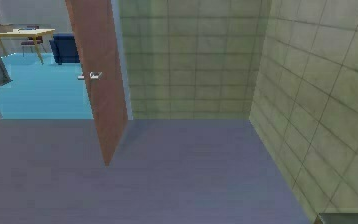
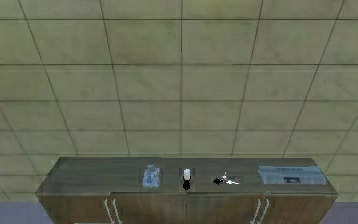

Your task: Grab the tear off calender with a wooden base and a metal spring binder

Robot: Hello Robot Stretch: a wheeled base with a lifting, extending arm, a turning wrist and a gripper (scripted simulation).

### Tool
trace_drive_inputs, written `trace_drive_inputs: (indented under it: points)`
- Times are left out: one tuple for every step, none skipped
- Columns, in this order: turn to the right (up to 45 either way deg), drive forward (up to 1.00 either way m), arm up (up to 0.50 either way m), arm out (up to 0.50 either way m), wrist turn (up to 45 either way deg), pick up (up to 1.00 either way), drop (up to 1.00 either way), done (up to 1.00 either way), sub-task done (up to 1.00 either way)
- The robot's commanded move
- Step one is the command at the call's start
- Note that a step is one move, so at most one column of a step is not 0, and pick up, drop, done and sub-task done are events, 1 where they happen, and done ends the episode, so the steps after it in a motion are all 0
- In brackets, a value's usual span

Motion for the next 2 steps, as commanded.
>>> trace_drive_inputs:
  points:
    - [0.0,0.0,0.5,0.0,0.0,0.0,0.0,0.0,0.0]
    - [0.0,0.0,0.12,0.0,0.0,0.0,0.0,0.0,0.0]
